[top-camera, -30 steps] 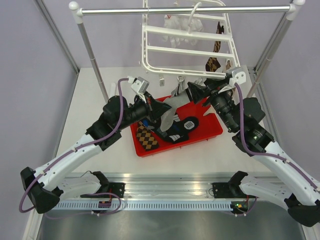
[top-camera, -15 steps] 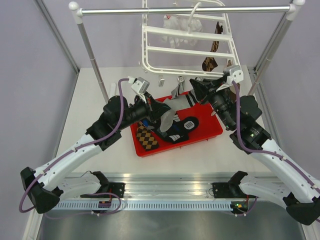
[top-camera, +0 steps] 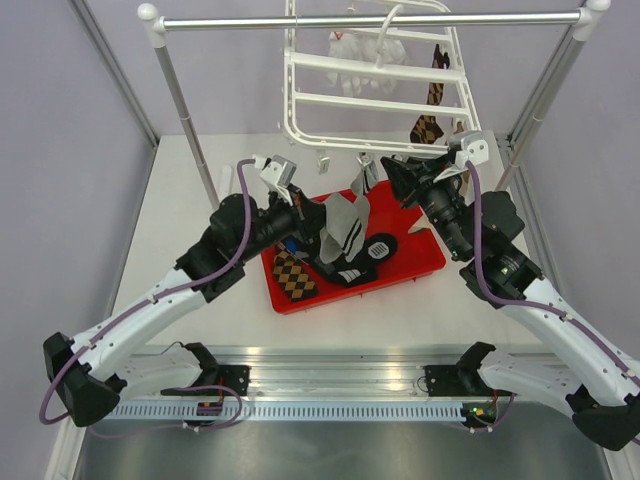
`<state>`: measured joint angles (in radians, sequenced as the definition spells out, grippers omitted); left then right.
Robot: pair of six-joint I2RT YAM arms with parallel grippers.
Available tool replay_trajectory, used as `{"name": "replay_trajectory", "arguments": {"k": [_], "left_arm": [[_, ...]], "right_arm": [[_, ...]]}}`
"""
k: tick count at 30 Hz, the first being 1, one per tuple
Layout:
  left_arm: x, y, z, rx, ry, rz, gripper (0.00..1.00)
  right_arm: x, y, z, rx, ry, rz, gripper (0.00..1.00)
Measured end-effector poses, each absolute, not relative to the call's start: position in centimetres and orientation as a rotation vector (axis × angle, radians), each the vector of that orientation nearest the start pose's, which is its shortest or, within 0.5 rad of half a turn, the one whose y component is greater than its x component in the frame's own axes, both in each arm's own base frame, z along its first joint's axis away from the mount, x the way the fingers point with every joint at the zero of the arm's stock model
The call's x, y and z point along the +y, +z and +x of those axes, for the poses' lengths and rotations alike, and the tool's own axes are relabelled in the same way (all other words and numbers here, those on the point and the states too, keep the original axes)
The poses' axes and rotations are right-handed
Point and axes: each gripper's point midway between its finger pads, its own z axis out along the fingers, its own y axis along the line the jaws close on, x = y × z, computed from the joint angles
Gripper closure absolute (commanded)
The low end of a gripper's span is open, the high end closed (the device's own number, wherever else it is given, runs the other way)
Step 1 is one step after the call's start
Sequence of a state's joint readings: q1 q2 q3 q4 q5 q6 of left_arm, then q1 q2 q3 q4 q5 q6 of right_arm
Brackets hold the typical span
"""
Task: Remove the socks clipped to the hanger
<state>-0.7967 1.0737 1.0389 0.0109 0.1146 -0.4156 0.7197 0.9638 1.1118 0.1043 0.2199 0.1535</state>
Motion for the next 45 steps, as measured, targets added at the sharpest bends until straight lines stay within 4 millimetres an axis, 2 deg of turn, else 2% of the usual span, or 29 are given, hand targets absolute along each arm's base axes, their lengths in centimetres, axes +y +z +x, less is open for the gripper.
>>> {"name": "replay_trajectory", "arguments": {"k": [3,8,9,12,13,15,20,26,34,37,40,45], "left_arm": [[-29.9,33.4,25.5,1.677,-0.971,0.363,0.98],[-29.6,26.9,27.9,1.810,-0.843,0.286,0.97],[-29.5,25.9,28.2,1.830,-0.824,0.280,0.93],[-29.0,23.5,29.1,1.876,-0.757,0.247,0.42],[-28.9,23.2,29.4,1.877,-0.744,0.234,0.31],[-28.7,23.1,30.0,1.871,-0.724,0.213,0.00],[-28.6,23.6,30.5,1.824,-0.733,0.180,0.02],[-28.1,23.6,28.8,1.746,-0.807,0.203,0.02],[-29.1,27.3,26.0,1.569,-0.985,0.295,0.00],[-29.8,28.1,25.3,1.536,-1.017,0.314,0.00],[-30.4,28.1,25.0,1.531,-1.004,0.302,0.00],[-31.4,27.4,25.9,1.550,-0.910,0.247,0.00]], "right_arm": [[20.7,44.6,28.6,1.341,0.591,-0.189,0.99],[20.7,44.3,28.7,1.353,0.585,-0.191,0.99],[20.7,44.3,28.7,1.354,0.585,-0.191,0.99],[20.7,44.2,28.7,1.356,0.584,-0.192,0.99],[20.7,44.2,28.7,1.356,0.584,-0.192,0.99],[20.7,44.3,28.7,1.356,0.584,-0.192,0.99],[20.8,44.1,28.7,1.364,0.582,-0.195,0.99],[21.1,44.0,29.0,1.375,0.584,-0.195,0.99],[21.3,44.0,29.3,1.380,0.584,-0.195,0.99],[21.5,43.9,29.5,1.385,0.582,-0.197,0.99],[21.6,43.8,29.6,1.392,0.580,-0.199,0.99],[21.7,43.9,29.7,1.396,0.580,-0.198,0.99]]}}
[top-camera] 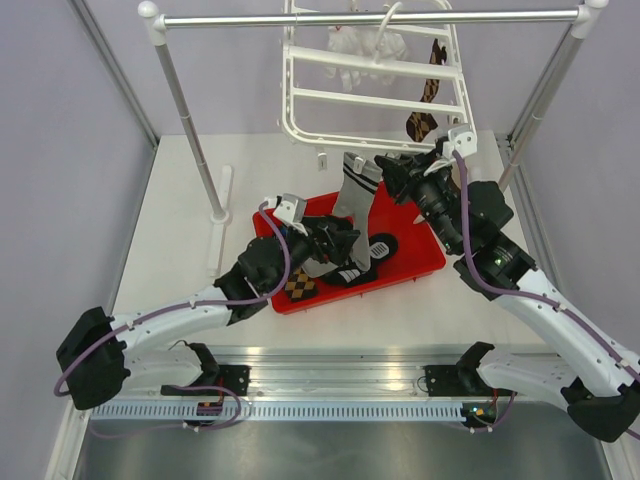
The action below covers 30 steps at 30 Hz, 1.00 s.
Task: Remove the socks clipped to the hanger
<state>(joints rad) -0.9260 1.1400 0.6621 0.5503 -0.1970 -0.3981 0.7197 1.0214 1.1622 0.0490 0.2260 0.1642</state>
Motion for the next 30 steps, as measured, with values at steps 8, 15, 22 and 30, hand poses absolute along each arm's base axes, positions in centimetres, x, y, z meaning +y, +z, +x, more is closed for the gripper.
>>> {"name": "replay_trajectory", "arguments": {"k": [8,15,22,30], "left_arm": [[-33.3,28.8,25.2,1.501,-0.863,0.244,0.00],[-33.9,29.3,24.6,1.484,-0.827,0.230,0.00],[-34.4,29.6,25.9,1.486,-0.734,0.171,0.00],[-35.3,30.0,26.8,1.484,-0.623,0.125,0.05]], "right_arm": [[21.8,43.7,29.9,1.403,0.578,-0.200,0.99],[21.9,43.9,29.9,1.403,0.581,-0.197,0.99],[22.0,44.0,30.1,1.406,0.581,-0.197,0.99],[22.3,43.6,30.3,1.417,0.579,-0.200,0.99]]}}
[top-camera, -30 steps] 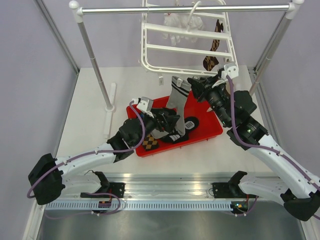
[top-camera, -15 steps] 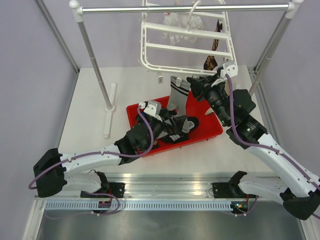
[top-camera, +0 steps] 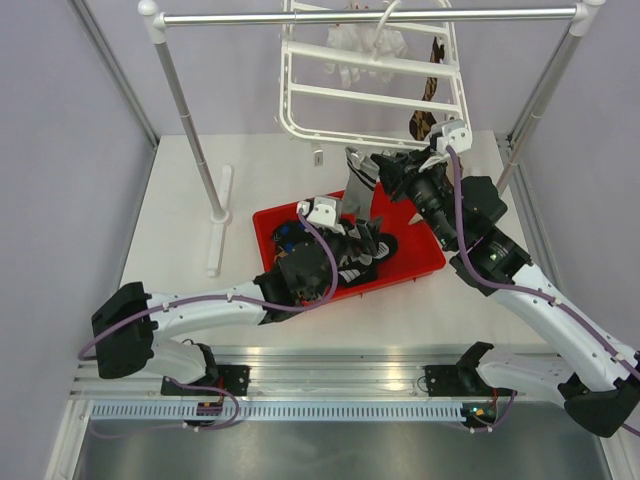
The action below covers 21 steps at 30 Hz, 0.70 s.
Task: Remove the socks clipped to the hanger
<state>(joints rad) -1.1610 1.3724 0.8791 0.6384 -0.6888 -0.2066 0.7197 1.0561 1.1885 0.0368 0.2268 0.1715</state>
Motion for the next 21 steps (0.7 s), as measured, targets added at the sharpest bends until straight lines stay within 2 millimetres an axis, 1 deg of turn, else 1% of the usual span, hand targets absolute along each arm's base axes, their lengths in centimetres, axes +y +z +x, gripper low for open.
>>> {"name": "replay_trajectory", "arguments": {"k": [2,3,5,6,8,9,10,11,12,13,18,19,20,21], "left_arm": [[-35.1,30.0,27.1,1.485,-0.593,0.108,0.10],[-34.9,30.0,27.2,1.486,-0.578,0.099,0.20],[-34.5,30.0,27.5,1.485,-0.549,0.088,0.32],[-34.4,30.0,27.5,1.484,-0.538,0.086,0.47],[-34.2,29.9,27.7,1.482,-0.514,0.088,0.60],[-34.2,29.9,27.8,1.480,-0.505,0.090,0.77],[-34.1,29.9,27.8,1.477,-0.495,0.093,0.79],[-34.1,29.9,27.8,1.475,-0.486,0.098,0.84],[-34.0,29.9,27.8,1.475,-0.477,0.102,0.94],[-34.0,29.9,27.8,1.473,-0.474,0.102,0.97],[-34.0,30.0,27.6,1.467,-0.456,0.121,0.98],[-34.0,30.0,27.5,1.466,-0.453,0.127,0.98],[-34.1,30.1,27.5,1.464,-0.452,0.134,0.98],[-34.2,30.1,27.3,1.462,-0.454,0.143,0.98]], "right_arm": [[22.3,43.6,30.3,1.417,0.579,-0.199,0.99],[22.3,43.7,30.3,1.416,0.579,-0.199,0.99],[22.2,43.8,30.3,1.414,0.580,-0.198,0.99],[22.2,43.8,30.3,1.413,0.580,-0.198,0.99],[22.2,43.8,30.3,1.413,0.580,-0.198,0.99],[22.2,43.8,30.3,1.413,0.580,-0.198,0.99],[22.2,43.8,30.3,1.413,0.580,-0.198,0.99],[22.2,43.8,30.3,1.413,0.580,-0.198,0.99],[22.2,43.8,30.3,1.413,0.580,-0.197,0.99],[22.2,43.8,30.3,1.413,0.578,-0.196,0.99],[22.0,43.9,30.3,1.412,0.575,-0.191,0.99],[22.0,43.9,30.2,1.412,0.575,-0.190,0.97],[21.9,44.0,30.2,1.412,0.574,-0.189,0.93],[21.8,44.1,30.1,1.410,0.575,-0.187,0.81]]}}
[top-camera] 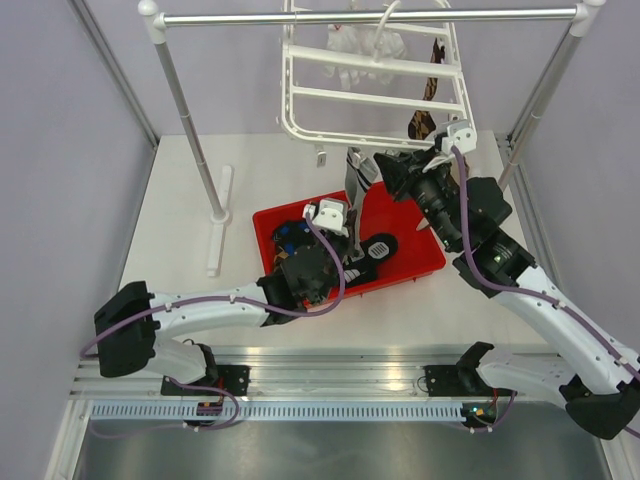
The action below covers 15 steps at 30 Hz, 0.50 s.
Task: Remove the socks clipped to the hanger
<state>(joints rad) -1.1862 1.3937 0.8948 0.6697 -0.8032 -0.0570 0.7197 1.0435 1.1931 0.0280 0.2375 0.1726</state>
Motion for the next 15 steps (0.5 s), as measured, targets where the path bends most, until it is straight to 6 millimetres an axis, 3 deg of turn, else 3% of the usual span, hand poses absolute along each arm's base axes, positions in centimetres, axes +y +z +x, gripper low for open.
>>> {"name": "replay_trajectory", "arguments": {"k": [5,9,15], "left_arm": [[-34.6,30.8,26.6,1.446,-0.483,0.174,0.98],[-34.7,31.2,26.3,1.435,-0.503,0.187,0.98],[-35.1,31.1,26.1,1.435,-0.515,0.219,0.98]], "right_arm": [[21.1,44.9,29.4,1.392,0.588,-0.165,0.47],[20.4,45.2,28.7,1.376,0.594,-0.148,0.35],[19.3,44.9,27.9,1.371,0.591,-0.124,0.28]]}}
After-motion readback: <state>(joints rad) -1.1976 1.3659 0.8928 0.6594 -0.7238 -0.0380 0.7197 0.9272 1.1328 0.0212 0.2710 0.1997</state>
